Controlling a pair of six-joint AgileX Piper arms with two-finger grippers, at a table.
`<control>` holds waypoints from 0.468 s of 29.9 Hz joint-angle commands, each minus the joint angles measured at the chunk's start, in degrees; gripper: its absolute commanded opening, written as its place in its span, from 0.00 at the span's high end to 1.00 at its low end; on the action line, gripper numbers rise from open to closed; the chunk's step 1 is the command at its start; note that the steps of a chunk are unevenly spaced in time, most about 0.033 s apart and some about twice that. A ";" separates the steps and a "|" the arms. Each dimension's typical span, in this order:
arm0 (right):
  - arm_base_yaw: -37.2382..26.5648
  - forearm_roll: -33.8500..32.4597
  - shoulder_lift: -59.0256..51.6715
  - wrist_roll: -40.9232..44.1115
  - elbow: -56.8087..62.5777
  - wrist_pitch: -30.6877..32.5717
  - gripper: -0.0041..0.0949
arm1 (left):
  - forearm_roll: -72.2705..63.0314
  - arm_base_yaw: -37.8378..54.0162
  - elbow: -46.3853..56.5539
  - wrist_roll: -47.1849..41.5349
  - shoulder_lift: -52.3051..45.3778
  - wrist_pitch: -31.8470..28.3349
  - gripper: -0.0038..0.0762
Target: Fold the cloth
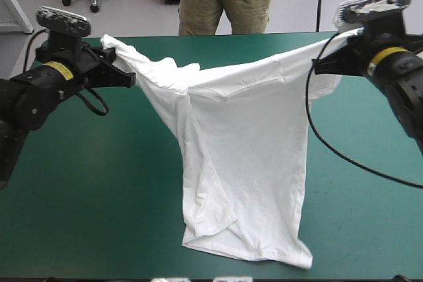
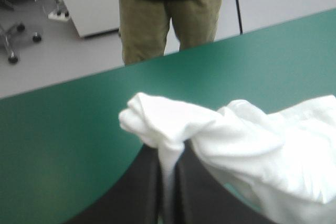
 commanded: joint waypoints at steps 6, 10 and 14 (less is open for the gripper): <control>-15.11 29.52 12.82 -11.46 -0.99 -11.22 0.98 | 4.19 -0.36 0.45 -4.10 9.83 -8.03 0.96; -19.27 33.61 19.21 -13.67 -0.99 -11.29 0.98 | 3.41 1.71 0.45 -7.45 15.54 -10.79 0.96; -22.20 33.69 24.25 -12.86 -0.99 -13.39 0.98 | 3.41 5.13 0.45 -10.69 20.82 -11.81 0.96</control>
